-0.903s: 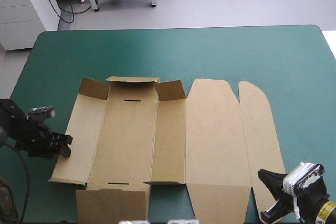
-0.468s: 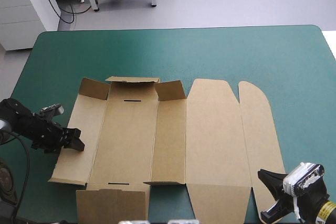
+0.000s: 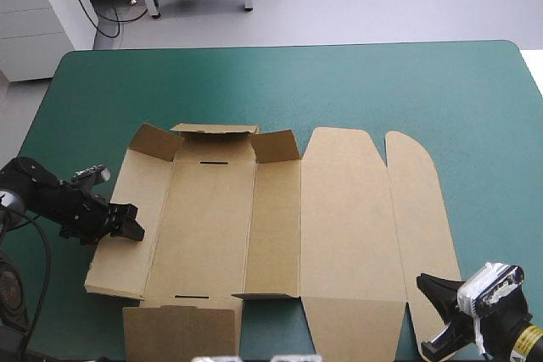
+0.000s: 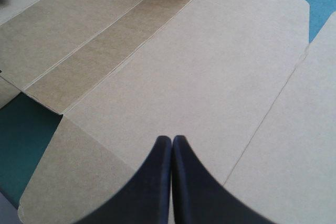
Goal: Fold the box
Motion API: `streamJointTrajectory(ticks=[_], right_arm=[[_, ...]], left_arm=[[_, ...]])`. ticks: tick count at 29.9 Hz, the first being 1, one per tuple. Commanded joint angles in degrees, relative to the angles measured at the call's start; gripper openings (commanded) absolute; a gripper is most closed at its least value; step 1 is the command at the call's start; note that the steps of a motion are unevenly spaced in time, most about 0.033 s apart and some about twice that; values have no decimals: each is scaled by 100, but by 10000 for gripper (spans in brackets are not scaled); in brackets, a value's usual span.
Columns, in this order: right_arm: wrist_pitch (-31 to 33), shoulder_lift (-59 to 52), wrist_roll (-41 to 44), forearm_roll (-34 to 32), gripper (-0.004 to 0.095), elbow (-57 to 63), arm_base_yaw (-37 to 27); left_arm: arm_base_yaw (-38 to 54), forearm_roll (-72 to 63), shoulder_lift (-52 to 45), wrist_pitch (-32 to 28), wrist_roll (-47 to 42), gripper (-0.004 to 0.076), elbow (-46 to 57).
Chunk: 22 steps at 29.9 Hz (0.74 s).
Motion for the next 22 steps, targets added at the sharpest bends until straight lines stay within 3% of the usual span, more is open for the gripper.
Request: streamJointTrajectory(ticks=[1, 10, 17, 22], right_arm=[[-433, 68, -40, -42, -22, -143, -10], [-433, 68, -40, -42, -22, -143, -10], [-433, 68, -40, -42, -22, -143, -10], [-433, 68, -40, -42, -22, -143, -10]], left_arm=[[-223, -196, -168, 486, -93, 360, -115], [-334, 141, -168, 486, -83, -7, -115], [-334, -333, -168, 486, 313, -7, -231], [-551, -171, -168, 486, 323, -8, -1003]])
